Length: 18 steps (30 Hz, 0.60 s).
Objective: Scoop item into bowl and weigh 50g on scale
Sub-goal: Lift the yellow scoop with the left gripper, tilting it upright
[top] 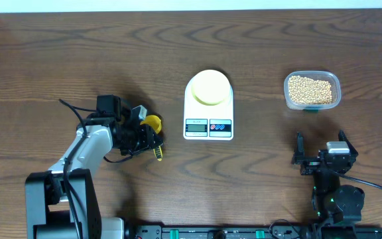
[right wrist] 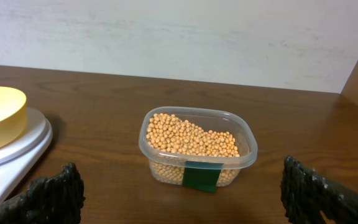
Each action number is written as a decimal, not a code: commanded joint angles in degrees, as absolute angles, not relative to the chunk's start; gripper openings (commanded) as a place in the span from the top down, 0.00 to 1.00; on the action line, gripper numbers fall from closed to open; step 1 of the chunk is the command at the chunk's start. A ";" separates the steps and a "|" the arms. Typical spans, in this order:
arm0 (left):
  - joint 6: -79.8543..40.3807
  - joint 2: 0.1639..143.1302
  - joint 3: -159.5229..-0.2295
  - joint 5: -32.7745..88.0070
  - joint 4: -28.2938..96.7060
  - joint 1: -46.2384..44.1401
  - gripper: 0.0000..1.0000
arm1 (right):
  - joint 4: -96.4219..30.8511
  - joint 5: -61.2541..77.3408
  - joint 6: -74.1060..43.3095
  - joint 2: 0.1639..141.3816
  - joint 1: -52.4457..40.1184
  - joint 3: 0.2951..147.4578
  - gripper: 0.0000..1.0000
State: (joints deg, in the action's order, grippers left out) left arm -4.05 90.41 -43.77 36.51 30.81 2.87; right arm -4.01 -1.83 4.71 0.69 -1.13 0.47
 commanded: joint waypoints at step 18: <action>-6.31 89.80 -43.20 40.14 31.00 2.81 0.80 | -4.14 -1.78 5.21 0.49 -1.17 0.32 0.01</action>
